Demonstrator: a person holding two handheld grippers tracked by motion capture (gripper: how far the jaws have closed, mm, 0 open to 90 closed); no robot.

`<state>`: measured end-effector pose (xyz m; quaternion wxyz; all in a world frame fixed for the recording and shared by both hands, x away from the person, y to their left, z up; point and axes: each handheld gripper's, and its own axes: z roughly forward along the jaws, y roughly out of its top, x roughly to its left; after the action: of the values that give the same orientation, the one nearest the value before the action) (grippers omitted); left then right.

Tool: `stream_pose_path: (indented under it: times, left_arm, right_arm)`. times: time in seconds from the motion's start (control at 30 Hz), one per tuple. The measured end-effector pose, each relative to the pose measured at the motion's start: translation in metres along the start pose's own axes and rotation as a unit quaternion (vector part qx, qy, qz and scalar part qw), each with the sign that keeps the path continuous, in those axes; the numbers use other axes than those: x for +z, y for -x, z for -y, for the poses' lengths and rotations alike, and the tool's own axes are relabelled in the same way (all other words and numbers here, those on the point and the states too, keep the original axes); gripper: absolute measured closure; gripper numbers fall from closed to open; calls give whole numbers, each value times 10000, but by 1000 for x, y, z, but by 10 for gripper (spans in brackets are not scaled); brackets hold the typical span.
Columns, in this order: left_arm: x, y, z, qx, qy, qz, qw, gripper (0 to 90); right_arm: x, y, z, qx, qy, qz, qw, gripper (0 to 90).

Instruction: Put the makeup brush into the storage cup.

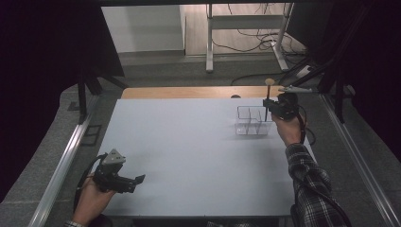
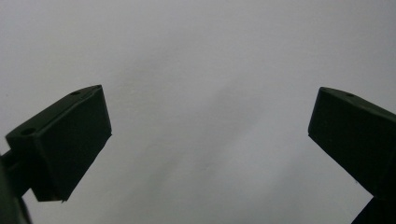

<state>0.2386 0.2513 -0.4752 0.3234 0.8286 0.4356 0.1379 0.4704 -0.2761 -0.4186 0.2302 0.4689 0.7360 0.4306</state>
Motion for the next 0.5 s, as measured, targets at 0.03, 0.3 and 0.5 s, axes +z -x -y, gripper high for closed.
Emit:
stream_pose_path:
  times: [0.03, 0.3, 0.5]
  left_arm:
    - [0, 0, 0, -3, -2, -1, 10000, 0]
    - [0, 1, 0, 24, -33, 2, 10000, 0]
    - [1, 1, 0, 27, -58, 10, 10000, 0]
  right_arm:
    - [0, 0, 1, -15, -7, 6, 10000, 831]
    - [2, -1, 8, -15, -30, -9, 10000, 829]
    - [4, 0, 12, -21, -80, 40, 10000, 826]
